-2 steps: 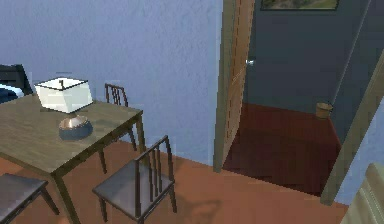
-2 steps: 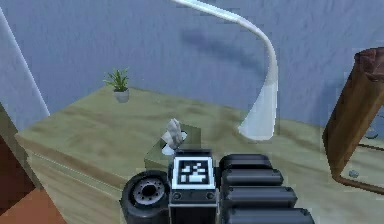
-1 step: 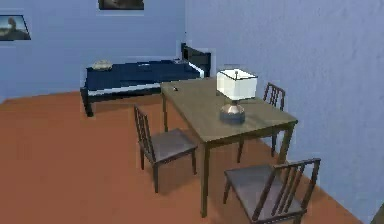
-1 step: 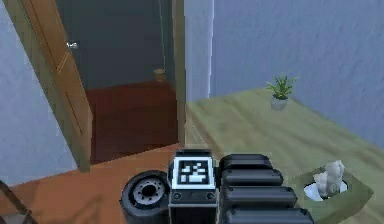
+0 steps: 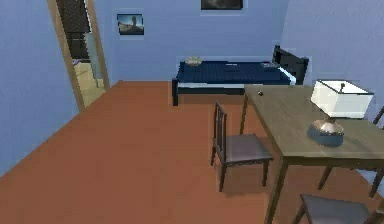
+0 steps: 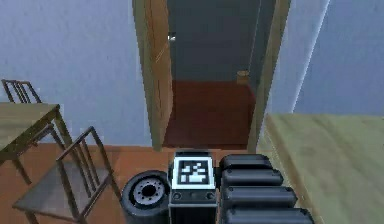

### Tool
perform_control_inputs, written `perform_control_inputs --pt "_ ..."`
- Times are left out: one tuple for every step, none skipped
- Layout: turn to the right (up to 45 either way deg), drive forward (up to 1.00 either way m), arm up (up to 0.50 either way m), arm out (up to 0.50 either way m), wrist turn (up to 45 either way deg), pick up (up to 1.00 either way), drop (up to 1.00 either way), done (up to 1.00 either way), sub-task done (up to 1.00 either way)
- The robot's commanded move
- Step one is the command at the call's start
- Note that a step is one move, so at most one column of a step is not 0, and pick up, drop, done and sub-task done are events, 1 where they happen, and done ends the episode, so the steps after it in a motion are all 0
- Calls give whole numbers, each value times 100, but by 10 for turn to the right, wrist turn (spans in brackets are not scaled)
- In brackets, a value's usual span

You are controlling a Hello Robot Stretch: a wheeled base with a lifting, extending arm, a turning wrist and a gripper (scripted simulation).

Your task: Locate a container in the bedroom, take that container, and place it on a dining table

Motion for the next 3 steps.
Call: perform_control_inputs --pt "0 30 0 0 0 0 0 0 0" --pt "-360 0 0 0 0 0 0 0 0" --pt "0 100 0 0 0 0 0 0 0"
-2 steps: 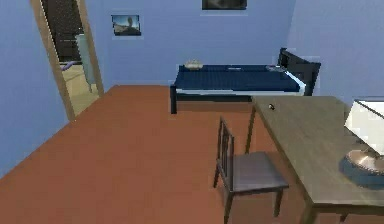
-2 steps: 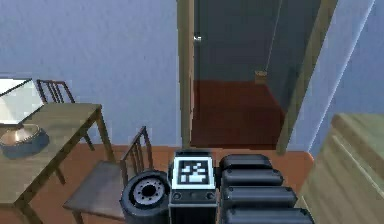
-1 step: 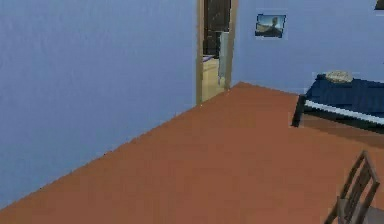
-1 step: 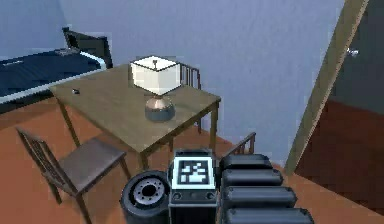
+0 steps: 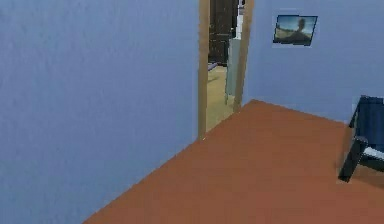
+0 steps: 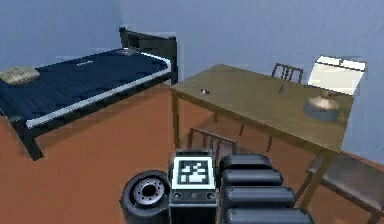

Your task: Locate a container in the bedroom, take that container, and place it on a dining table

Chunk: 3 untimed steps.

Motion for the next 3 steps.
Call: perform_control_inputs --pt "0 15 0 0 0 0 0 0 0" --pt "180 0 0 0 0 0 0 0 0" --pt "0 100 0 0 0 0 0 0 0"
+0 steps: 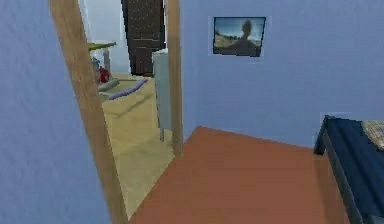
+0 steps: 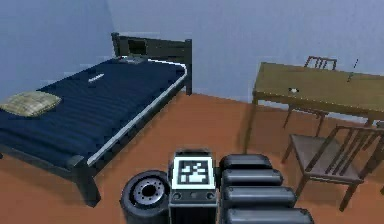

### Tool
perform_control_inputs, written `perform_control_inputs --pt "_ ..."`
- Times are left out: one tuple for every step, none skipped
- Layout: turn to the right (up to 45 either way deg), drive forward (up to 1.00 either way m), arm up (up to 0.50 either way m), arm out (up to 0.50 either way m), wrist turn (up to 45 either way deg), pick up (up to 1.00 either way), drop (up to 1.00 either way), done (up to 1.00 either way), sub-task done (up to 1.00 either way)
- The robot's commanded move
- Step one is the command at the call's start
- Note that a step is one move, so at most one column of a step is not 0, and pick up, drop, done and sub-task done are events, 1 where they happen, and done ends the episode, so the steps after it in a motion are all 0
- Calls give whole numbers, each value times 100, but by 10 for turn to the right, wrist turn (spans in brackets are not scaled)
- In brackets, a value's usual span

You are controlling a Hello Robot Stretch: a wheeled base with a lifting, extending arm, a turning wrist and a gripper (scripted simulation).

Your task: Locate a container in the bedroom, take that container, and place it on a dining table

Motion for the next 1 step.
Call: perform_control_inputs --pt "0 100 0 0 0 0 0 0 0"
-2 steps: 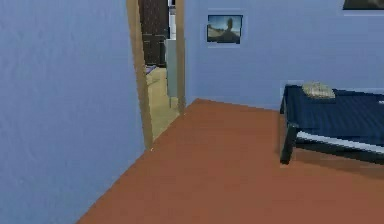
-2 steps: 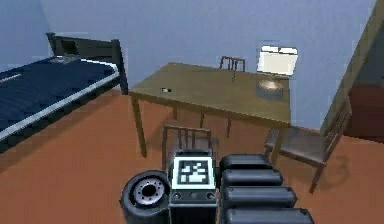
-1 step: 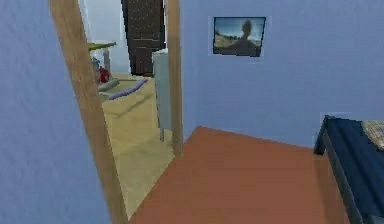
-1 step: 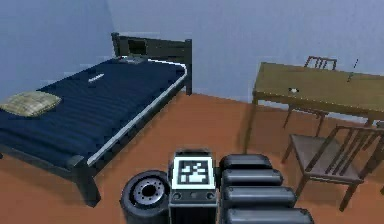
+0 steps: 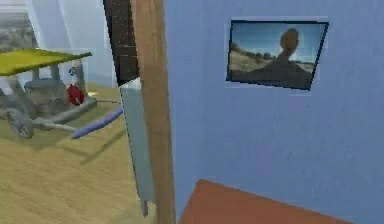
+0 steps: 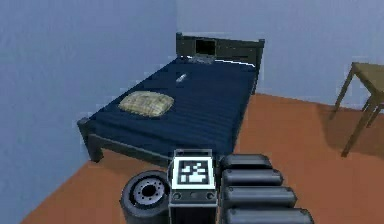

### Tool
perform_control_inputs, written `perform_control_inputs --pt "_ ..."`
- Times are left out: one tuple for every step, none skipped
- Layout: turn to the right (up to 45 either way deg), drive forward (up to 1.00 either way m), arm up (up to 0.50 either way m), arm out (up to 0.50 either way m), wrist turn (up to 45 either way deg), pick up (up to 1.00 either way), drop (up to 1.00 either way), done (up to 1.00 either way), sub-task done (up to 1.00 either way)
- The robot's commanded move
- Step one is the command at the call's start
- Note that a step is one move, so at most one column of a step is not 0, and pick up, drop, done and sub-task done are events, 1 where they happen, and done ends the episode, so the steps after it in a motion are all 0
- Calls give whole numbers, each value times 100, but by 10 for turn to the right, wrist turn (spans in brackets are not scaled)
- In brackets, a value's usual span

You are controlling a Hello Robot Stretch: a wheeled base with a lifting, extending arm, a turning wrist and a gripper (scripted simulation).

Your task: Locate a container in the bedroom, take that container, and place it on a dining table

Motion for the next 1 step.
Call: perform_control_inputs --pt "60 0 0 0 0 0 0 0 0"
